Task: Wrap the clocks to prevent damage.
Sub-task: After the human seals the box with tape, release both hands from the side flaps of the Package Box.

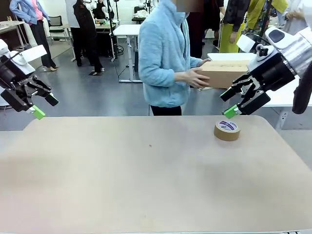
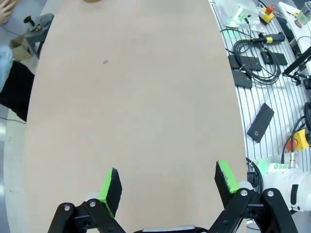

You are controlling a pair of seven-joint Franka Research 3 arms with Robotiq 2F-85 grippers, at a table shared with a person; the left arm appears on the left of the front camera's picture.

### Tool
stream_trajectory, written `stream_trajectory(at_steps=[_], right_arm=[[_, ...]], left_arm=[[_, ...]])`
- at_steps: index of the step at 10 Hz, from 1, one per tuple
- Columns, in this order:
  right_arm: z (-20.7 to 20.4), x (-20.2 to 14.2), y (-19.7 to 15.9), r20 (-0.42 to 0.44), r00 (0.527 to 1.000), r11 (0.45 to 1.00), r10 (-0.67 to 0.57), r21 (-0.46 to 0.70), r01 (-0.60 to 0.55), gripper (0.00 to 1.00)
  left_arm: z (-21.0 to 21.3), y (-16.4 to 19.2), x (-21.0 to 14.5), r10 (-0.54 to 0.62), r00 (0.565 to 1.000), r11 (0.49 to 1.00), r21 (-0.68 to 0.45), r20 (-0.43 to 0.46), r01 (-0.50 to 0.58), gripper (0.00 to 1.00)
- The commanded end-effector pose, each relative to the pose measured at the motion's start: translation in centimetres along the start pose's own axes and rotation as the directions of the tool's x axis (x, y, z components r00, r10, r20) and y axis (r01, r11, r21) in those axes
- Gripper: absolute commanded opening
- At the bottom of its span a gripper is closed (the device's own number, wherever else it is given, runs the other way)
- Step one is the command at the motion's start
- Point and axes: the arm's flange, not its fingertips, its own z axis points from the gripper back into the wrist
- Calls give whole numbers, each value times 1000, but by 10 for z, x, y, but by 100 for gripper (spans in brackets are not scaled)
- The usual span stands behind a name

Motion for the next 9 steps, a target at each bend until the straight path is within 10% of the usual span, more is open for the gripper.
stream_trajectory(at_steps=[1, 3, 7, 9], right_arm=[[3, -2, -1, 61, 998, 1000, 15, 19, -16, 100], [2, -1, 0, 14, 1000, 1000, 1, 4, -1, 100], [30, -55, -60, 454, 857, 967, -245, 51, 250, 100], [29, -81, -82, 512, 791, 938, -334, 95, 334, 100]], left_arm=[[-2, -1, -1, -2, 1000, 1000, -19, 9, 2, 100], [-1, 0, -1, 2, 1000, 1000, -4, 1, -2, 100], [8, 38, -41, 220, 899, 974, -31, 380, -225, 100], [11, 50, -55, 265, 854, 959, -32, 448, -281, 100]])
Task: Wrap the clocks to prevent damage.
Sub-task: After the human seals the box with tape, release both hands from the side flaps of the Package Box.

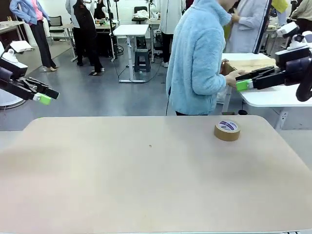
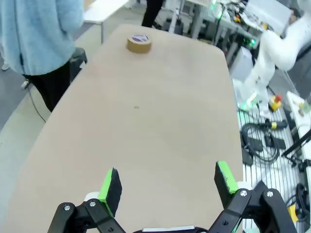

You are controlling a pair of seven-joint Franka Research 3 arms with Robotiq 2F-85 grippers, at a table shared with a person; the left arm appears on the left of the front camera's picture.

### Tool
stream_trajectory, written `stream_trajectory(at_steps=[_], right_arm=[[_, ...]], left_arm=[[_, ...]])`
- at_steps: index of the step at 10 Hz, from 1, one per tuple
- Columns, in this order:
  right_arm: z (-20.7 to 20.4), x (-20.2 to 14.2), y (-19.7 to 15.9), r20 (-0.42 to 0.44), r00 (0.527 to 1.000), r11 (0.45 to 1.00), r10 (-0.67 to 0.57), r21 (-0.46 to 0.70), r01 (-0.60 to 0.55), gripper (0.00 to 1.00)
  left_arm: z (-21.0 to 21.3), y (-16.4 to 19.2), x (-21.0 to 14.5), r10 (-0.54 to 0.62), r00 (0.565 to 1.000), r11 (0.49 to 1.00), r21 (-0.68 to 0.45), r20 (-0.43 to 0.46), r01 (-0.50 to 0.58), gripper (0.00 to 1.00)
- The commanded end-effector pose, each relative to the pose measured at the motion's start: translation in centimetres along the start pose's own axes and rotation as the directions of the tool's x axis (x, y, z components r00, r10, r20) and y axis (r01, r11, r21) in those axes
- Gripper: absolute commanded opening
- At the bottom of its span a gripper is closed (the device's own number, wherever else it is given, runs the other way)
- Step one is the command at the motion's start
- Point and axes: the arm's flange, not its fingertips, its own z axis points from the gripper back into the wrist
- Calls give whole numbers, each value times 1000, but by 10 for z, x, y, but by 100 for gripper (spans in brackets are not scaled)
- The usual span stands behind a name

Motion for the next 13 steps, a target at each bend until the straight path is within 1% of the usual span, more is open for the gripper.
stream_trajectory(at_steps=[1, 3, 5, 6, 13], right_arm=[[-2, -4, -19, 72, 997, 999, -38, -9, 39, 100], [8, -3, -21, 107, 993, 998, -43, -49, 48, 100], [12, 2, -21, 107, 993, 996, -52, -64, 59, 100], [13, -7, -25, 93, 994, 997, -60, -45, 64, 100], [13, -7, -25, 93, 994, 997, -60, -45, 64, 100]], left_arm=[[9, 9, 4, 40, 994, 999, 19, 99, -42, 100], [27, 10, 5, 35, 988, 997, 58, 151, -45, 100], [39, 5, 8, 15, 983, 997, 77, 182, -30, 100], [29, 13, 0, 36, 989, 997, 67, 141, -46, 100], [29, 13, 0, 36, 989, 997, 67, 141, -46, 100]])
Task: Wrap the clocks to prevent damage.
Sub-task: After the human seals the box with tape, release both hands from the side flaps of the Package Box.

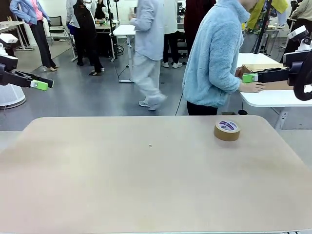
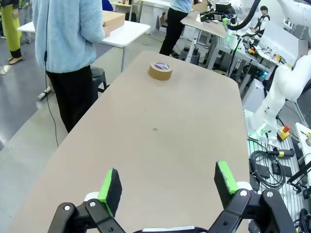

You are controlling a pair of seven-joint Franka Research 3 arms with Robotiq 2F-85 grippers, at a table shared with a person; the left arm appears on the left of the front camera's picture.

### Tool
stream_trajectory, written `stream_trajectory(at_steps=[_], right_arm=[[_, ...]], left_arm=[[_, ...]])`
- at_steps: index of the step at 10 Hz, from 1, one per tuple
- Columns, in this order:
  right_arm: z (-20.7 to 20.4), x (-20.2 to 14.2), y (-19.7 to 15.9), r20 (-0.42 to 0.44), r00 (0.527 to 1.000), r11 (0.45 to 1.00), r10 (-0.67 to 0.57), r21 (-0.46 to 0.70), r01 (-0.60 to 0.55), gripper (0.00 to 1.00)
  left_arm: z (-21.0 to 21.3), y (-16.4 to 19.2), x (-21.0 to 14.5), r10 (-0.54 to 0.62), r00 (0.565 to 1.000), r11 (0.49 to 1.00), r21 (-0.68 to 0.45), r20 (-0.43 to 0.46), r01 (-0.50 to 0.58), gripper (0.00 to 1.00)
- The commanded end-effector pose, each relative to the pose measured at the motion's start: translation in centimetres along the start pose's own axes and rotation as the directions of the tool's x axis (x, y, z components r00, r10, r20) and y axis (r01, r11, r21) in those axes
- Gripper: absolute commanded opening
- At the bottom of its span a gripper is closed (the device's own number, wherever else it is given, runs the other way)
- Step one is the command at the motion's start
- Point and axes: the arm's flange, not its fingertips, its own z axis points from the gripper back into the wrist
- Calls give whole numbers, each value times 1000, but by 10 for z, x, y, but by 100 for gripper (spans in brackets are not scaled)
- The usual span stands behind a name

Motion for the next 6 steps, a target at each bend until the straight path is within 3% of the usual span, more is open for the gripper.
stream_trajectory(at_steps=[1, 6], right_arm=[[0, -1, 0, 11, 1000, 1000, -2, 5, 2, 100], [0, -1, 0, 11, 1000, 1000, -2, 5, 2, 100]], left_arm=[[1, -1, 0, -4, 1000, 1000, 1, -5, 4, 100], [1, -1, 0, -4, 1000, 1000, 1, -5, 4, 100]])
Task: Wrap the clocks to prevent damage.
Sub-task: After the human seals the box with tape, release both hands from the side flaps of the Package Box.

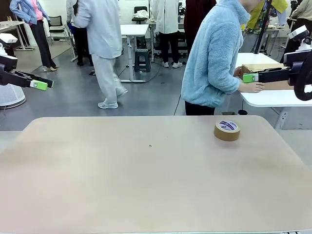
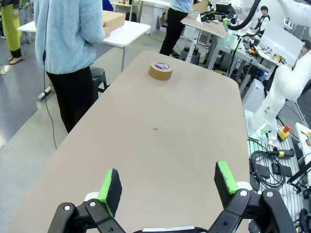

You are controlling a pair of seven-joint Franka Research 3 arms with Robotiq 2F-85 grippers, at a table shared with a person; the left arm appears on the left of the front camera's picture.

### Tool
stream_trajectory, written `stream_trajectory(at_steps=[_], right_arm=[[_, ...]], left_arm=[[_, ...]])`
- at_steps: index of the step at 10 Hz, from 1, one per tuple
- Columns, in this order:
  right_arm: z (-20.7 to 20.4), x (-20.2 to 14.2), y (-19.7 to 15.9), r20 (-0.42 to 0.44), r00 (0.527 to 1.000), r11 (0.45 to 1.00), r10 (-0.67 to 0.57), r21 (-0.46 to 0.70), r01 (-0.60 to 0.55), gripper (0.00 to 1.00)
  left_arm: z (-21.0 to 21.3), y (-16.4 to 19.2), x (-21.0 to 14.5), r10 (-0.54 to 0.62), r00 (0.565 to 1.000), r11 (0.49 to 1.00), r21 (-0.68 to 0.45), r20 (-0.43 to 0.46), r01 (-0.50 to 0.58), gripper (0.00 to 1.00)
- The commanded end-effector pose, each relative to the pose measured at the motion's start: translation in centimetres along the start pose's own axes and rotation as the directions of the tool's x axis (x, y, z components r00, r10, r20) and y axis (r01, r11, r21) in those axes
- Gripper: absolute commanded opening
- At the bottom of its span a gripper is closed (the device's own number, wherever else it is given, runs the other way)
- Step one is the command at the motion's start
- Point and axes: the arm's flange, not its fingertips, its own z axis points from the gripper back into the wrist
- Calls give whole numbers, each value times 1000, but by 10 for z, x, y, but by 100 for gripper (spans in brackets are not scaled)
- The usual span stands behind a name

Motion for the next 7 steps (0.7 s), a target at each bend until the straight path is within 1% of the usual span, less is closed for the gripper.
stream_trajectory(at_steps=[1, 7], right_arm=[[-1, -1, 0, 11, 1000, 1000, -1, 5, 1, 100], [-1, -1, 0, 11, 1000, 1000, -1, 5, 1, 100]], left_arm=[[0, -1, 0, -4, 1000, 1000, 0, -5, 4, 100], [0, -1, 0, -4, 1000, 1000, 0, -5, 4, 100]])
